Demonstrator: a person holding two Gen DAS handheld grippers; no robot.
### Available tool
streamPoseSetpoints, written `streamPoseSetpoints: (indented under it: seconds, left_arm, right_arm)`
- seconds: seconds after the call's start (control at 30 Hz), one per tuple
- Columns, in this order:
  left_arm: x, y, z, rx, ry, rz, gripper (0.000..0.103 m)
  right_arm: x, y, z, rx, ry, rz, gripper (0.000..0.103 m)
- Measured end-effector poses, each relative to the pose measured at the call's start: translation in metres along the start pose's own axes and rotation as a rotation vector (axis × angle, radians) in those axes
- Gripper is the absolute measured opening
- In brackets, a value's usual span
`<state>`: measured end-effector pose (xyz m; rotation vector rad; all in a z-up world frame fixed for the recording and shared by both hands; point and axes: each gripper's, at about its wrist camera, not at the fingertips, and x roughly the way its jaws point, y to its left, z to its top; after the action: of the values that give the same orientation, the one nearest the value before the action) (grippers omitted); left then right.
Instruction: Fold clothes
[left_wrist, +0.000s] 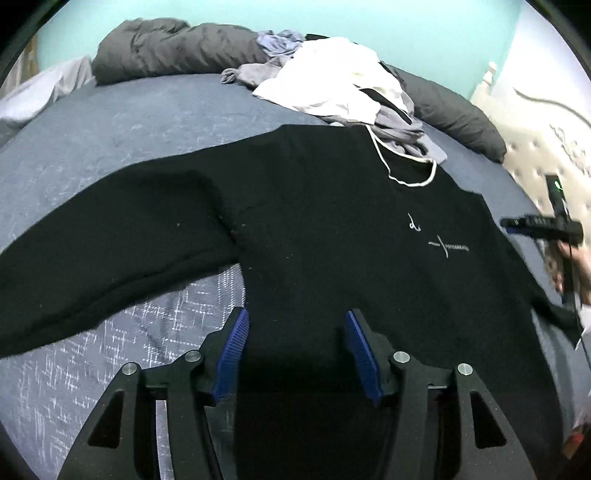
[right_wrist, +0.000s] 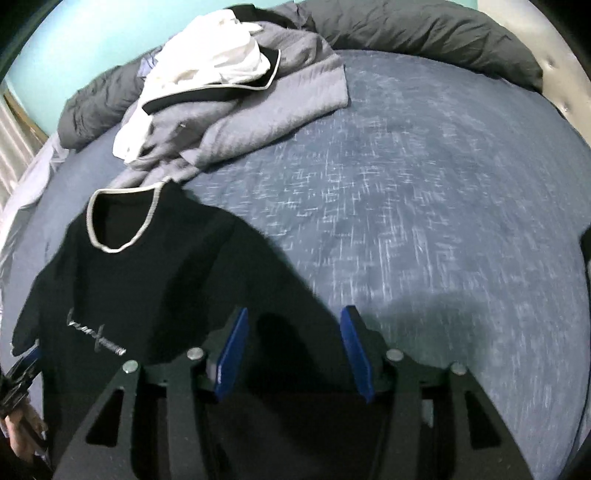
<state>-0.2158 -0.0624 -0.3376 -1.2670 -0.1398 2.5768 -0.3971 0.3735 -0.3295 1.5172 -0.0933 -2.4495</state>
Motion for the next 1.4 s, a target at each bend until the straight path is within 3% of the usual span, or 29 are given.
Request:
streamPoseSetpoints:
  seconds: [0.17, 0.23, 0.3, 0.4, 0.67, 0.87, 1.0, 1.13, 1.33, 1.37, 1.4]
  left_arm:
    - [0.009, 0.000, -0.006, 0.007, -0.001, 0.007, 0.061]
    - [0.012, 0.002, -0.007, 0.001, 0.006, 0.005, 0.061]
    - [0.010, 0.003, -0.006, -0.005, 0.000, 0.000, 0.061]
    - [0.010, 0.004, -0.007, -0.008, -0.003, -0.004, 0.061]
    - [0.015, 0.009, -0.008, -0.034, 0.009, -0.008, 0.061]
    - [0.015, 0.010, -0.008, -0.034, 0.009, -0.006, 0.061]
    - [0.018, 0.009, -0.009, -0.030, 0.016, -0.007, 0.061]
    - [0.018, 0.010, -0.010, -0.032, 0.018, -0.010, 0.061]
    - [0.017, 0.008, -0.009, -0.024, 0.015, -0.004, 0.061]
    - [0.017, 0.008, -0.009, -0.024, 0.014, -0.001, 0.061]
    - [0.017, 0.008, -0.009, -0.023, 0.012, 0.000, 0.061]
  right_arm:
    - [0.021, -0.003, 0.005, -0.007, -0.003, 0.014, 0.051]
    - [0.024, -0.001, 0.002, -0.019, -0.008, 0.033, 0.037]
    - [0.025, 0.002, 0.000, -0.038, -0.015, 0.030, 0.013]
    - [0.015, 0.002, 0.001, -0.054, -0.045, 0.003, 0.003]
    - [-0.016, 0.000, 0.017, -0.092, -0.133, -0.111, 0.002]
    - [0.004, -0.005, 0.043, -0.138, -0.059, -0.251, 0.002]
    - [0.032, -0.007, 0.039, -0.125, 0.005, -0.265, 0.002]
    - [0.018, -0.023, 0.035, -0.052, -0.055, -0.188, 0.004]
    - [-0.052, -0.069, 0.011, 0.059, -0.138, -0.129, 0.016]
    - [-0.067, -0.080, 0.001, 0.087, -0.154, -0.111, 0.023]
    - [-0.081, -0.091, -0.010, 0.117, -0.166, -0.106, 0.039]
